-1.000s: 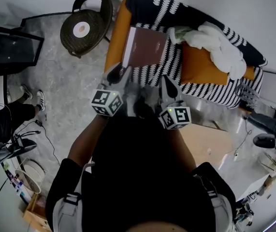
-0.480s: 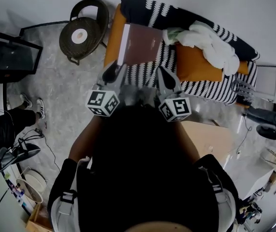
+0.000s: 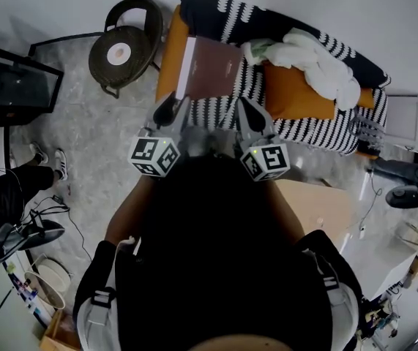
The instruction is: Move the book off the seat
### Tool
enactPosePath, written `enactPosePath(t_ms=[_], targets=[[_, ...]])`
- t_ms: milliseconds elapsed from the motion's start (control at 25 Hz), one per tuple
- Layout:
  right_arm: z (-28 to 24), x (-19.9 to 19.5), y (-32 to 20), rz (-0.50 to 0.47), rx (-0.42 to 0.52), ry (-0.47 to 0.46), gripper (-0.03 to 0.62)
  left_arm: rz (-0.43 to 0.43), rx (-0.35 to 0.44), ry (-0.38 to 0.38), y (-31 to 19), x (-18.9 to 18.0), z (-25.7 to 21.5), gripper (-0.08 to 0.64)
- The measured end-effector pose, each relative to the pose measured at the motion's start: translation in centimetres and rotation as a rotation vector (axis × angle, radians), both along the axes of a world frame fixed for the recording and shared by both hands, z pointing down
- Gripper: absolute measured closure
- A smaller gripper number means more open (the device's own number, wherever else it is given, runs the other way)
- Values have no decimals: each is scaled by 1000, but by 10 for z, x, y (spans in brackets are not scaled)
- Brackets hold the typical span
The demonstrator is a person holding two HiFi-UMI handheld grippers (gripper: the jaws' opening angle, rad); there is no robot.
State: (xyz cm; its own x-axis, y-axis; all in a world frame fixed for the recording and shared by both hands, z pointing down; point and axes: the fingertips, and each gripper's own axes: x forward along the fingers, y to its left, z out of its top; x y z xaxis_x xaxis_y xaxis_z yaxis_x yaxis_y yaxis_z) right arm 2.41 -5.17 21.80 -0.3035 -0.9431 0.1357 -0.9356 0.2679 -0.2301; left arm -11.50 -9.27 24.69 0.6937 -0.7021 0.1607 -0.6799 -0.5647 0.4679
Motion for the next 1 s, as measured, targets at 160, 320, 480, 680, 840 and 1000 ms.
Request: enactPosePath(t_ms=[160,320,480,680,840,1000], targets=[[0,-2,3,0,2,-1,584,9,-11,11,6,1,3,419],[0,-3,6,1,0,-2,584,14,-23,24,11,0,3,419],[1,2,9,10,-2,0,584,21,-26,18,15,2,5,419],[4,10,13,34,-9,-2,584,44,-23,18,15,10,3,419],[4,22,18,61,-12,-15,584,70,-27,23,17,25,3,419],[8,47,27,96,-14,-23,584,108,-32,23,23,51,5,419]])
